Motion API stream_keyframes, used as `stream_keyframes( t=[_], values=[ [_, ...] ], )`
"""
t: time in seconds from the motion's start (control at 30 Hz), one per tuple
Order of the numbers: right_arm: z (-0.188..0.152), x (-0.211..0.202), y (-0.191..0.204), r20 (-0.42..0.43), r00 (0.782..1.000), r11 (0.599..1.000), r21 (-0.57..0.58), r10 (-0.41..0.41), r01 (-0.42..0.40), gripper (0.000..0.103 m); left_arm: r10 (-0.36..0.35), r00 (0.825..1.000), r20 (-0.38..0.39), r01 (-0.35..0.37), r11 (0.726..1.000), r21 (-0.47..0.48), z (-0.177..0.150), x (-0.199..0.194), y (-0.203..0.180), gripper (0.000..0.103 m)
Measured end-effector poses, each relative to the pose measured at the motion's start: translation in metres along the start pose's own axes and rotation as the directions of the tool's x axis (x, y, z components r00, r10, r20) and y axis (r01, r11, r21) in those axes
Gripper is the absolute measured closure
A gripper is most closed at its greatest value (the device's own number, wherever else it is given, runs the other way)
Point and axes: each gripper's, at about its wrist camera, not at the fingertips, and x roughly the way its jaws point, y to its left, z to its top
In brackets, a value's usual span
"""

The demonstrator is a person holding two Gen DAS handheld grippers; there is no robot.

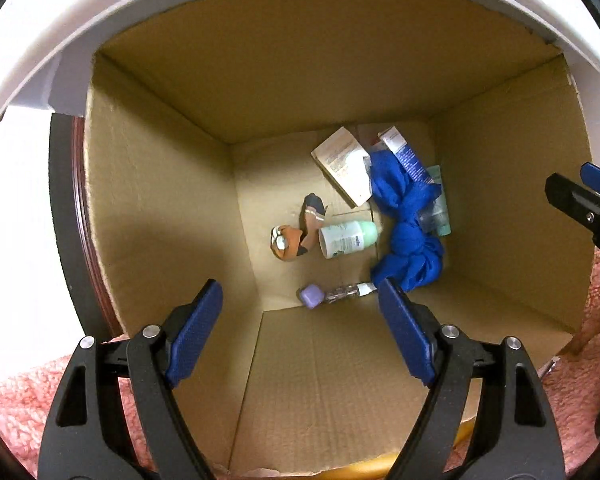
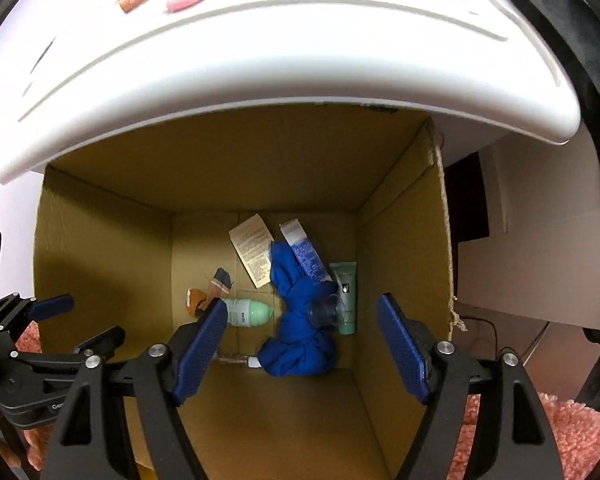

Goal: Collect trash
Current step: 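Carry the cup and cap over the cardboard box and open both tools, then grasp the pink compact with the right tool while the left tool grasps the orange lipstick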

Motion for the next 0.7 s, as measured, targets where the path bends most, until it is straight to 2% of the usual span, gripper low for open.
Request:
stream_keyframes(
  t=[0.13,0.23,0.37,0.43,0.5,0.63,0.7],
  values=[
    [0.008,-0.036,-0.001,0.106,0.992,0.998,0.009,0.067,-0.069,0.027,0.023,0.995,0.100,-0.024,1.000,0.016,-0.001,-0.028,0.000,0.025],
    [0.026,-0.072,0.006,0.221,0.971,0.996,-0.026,0.087,-0.083,0.026,0.053,0.983,0.176,-0.056,0.998,0.017,0.000,-0.048,0.001,0.025],
    [0.070,-0.095,0.023,0.319,0.944,0.996,-0.052,0.084,-0.072,0.025,0.024,0.976,0.217,-0.024,1.000,-0.004,0.000,-0.061,0.008,0.025],
    [0.094,-0.091,0.033,0.331,0.939,0.996,-0.050,0.089,-0.077,0.025,0.000,0.976,0.218,0.004,1.000,-0.019,0.001,-0.062,0.012,0.025],
    [0.115,-0.078,0.046,0.320,0.943,0.996,-0.054,0.087,-0.074,0.034,-0.019,0.976,0.219,0.026,0.999,-0.032,0.001,-0.063,0.016,0.025],
    [0.158,-0.042,0.068,0.271,0.962,0.999,-0.028,0.032,-0.026,0.043,-0.035,0.975,0.220,0.045,0.998,-0.039,0.002,-0.064,0.020,0.025],
    [0.168,-0.029,0.071,0.247,0.969,1.000,-0.007,0.017,-0.016,0.054,-0.050,0.976,0.212,0.059,0.998,-0.037,0.002,-0.062,0.021,0.025]
  ],
)
